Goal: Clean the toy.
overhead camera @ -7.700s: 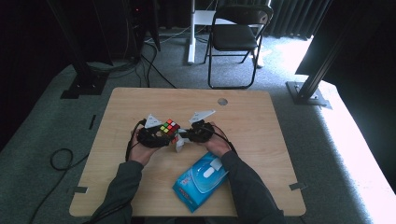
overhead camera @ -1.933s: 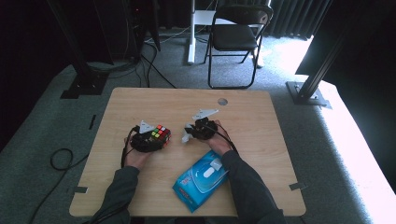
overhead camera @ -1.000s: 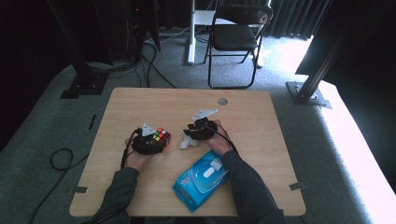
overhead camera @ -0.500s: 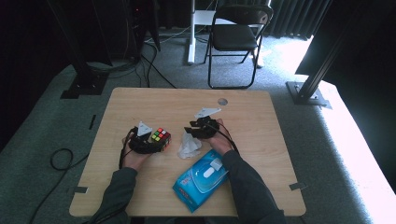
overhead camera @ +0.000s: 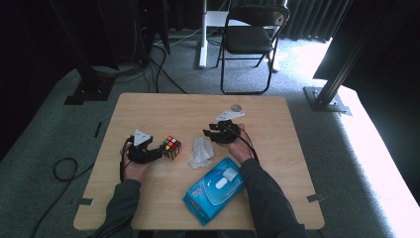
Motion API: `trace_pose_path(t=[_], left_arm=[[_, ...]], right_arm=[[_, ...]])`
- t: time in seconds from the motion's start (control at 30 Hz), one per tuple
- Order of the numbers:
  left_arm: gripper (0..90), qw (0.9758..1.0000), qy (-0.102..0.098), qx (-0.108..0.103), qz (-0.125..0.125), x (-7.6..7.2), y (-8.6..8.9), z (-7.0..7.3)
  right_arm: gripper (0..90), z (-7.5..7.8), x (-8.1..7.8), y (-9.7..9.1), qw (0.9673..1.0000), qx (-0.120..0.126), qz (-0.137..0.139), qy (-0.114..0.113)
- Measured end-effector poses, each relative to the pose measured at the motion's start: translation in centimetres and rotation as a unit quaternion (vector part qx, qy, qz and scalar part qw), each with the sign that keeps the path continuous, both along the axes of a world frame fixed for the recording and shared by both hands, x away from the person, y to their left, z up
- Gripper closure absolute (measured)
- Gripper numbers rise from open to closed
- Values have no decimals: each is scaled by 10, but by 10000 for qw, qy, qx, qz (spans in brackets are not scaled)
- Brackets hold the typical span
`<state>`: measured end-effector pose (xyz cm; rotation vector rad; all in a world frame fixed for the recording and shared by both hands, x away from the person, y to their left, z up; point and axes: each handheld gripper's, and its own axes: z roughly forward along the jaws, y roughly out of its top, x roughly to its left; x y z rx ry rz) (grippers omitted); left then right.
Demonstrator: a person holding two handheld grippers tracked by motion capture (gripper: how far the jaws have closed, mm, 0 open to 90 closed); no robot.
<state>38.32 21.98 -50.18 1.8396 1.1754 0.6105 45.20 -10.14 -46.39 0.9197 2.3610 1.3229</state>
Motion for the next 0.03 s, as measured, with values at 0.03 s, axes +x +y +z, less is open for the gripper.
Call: trace_pose_path(t=[0.03], left_arm=[[356, 10000, 0, 0, 0, 0, 0, 0]], right_arm=[[593, 0, 0, -1, 10000, -2, -11, 1]])
